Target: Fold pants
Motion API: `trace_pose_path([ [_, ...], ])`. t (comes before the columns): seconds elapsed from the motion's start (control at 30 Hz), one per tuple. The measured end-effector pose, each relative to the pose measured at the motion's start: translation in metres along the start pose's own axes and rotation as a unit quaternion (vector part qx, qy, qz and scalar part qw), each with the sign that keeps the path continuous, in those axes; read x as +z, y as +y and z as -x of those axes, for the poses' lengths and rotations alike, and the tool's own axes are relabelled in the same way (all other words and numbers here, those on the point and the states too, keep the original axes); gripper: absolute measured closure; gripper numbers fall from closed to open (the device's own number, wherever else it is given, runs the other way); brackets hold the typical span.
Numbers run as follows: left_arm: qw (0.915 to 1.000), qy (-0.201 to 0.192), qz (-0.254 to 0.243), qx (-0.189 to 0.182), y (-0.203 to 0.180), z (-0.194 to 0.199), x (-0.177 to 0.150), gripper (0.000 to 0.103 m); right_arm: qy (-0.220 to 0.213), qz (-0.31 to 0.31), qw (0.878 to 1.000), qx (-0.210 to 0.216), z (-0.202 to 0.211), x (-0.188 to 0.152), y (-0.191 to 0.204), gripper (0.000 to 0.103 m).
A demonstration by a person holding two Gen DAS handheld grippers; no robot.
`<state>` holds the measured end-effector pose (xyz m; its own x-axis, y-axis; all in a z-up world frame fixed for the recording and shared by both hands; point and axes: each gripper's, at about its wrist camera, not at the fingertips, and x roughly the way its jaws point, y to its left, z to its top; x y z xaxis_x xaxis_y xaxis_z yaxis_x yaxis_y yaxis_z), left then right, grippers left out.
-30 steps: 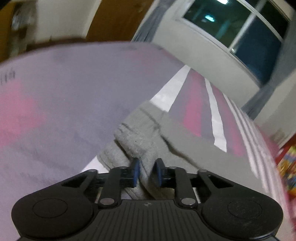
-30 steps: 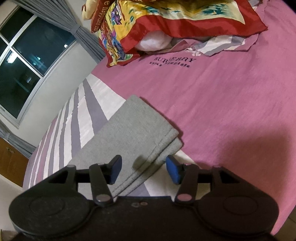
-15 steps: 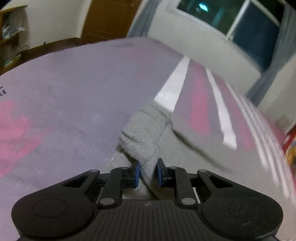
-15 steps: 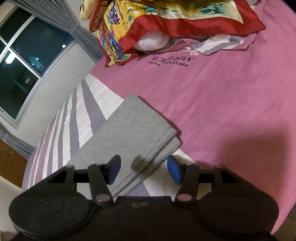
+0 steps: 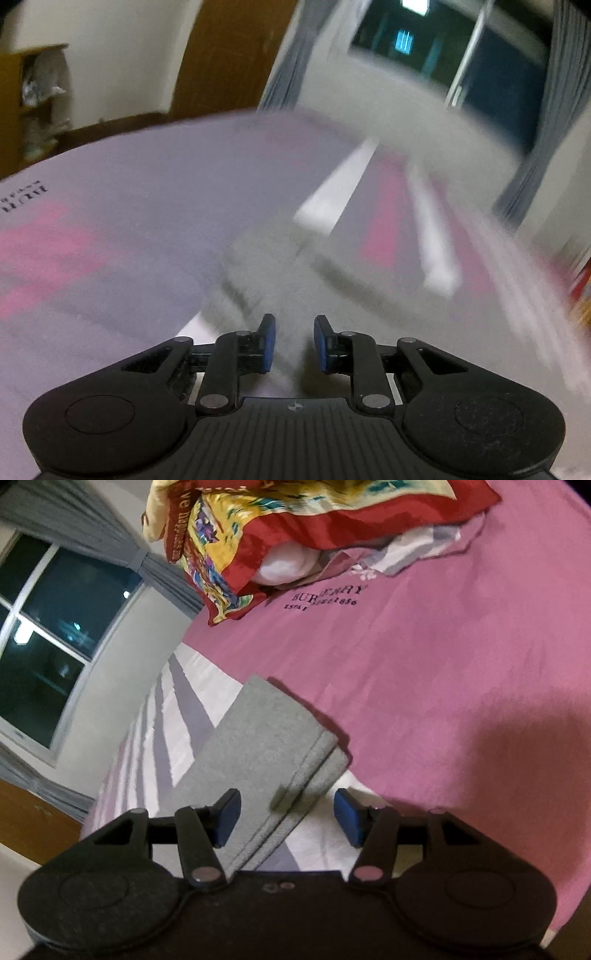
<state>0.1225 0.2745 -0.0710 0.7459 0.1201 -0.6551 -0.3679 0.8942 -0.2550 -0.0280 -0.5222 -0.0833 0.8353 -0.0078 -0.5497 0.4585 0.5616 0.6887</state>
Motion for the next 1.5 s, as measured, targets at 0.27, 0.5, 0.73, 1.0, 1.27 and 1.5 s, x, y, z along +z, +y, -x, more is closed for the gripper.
trace_pose_path([
  [0.27, 0.9991, 0.031, 0.023, 0.015, 0.006, -0.026, -0.017, 0.039, 0.010, -0.011, 0.999, 0.029, -0.028, 0.001, 0.001, 0.046],
  [0.5, 0.9992, 0.031, 0.015, 0.018, 0.007, -0.026, -0.017, 0.039, -0.029, 0.079, 0.992, 0.090, -0.009, 0.004, 0.034, 0.095],
  [0.73, 0.9989, 0.027, -0.005, 0.039, -0.006, -0.031, -0.014, 0.034, 0.002, 0.018, 0.999, 0.031, -0.033, 0.000, -0.016, 0.095],
  [1.0, 0.9989, 0.015, -0.026, 0.035, -0.005, -0.031, -0.016, 0.031, 0.011, 0.012, 1.000, 0.023, -0.032, 0.004, -0.007, 0.086],
  [1.27, 0.9991, 0.004, -0.030, 0.028, -0.001, -0.030, -0.020, 0.028, 0.001, -0.008, 1.000, 0.015, -0.037, 0.000, -0.007, 0.082],
  [1.5, 0.9989, 0.007, -0.034, 0.031, -0.001, -0.028, -0.019, 0.028, 0.009, -0.008, 1.000, 0.004, -0.040, 0.005, -0.003, 0.081],
])
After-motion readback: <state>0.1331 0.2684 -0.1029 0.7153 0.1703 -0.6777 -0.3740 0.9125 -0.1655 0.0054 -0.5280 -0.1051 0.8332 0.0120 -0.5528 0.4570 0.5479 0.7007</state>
